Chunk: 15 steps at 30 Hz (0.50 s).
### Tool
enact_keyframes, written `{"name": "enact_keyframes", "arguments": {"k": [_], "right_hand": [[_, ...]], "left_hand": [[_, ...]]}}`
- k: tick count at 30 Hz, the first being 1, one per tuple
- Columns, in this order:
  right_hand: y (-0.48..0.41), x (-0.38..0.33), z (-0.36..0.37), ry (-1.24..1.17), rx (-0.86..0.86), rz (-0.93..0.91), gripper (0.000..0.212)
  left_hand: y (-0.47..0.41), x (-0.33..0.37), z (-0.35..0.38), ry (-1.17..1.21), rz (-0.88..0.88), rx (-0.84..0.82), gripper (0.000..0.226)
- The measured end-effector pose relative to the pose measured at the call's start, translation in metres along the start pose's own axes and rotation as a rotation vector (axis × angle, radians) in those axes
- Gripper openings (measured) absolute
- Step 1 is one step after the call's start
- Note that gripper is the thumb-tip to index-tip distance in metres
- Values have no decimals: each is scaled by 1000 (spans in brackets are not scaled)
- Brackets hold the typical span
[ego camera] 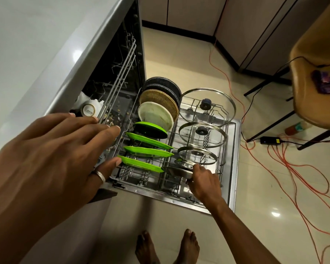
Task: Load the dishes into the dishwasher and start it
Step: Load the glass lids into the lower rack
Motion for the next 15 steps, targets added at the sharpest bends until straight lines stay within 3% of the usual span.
{"name": "enact_keyframes", "arguments": {"k": [7, 11, 15], "right_hand": [[4, 3, -6, -26, -68, -26, 55], [12, 4, -25, -49, -25, -40, 67], [23, 12, -53, -154, 79, -40, 61]], "left_hand": [[0, 22, 8, 21, -22, -4, 50], [18, 39, 46, 134, -84, -198, 52], [44, 63, 100, 321, -270, -440, 69]]}}
Point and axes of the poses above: each hand's wrist, its own y-axis away from the middle knuckle, its own z-axis out of the palm, x = y × z, the point moved 9 cm from there along -y, towards the middle knuckle, and after that the axes turned 8 degrees about x, right-handed, at the moved point
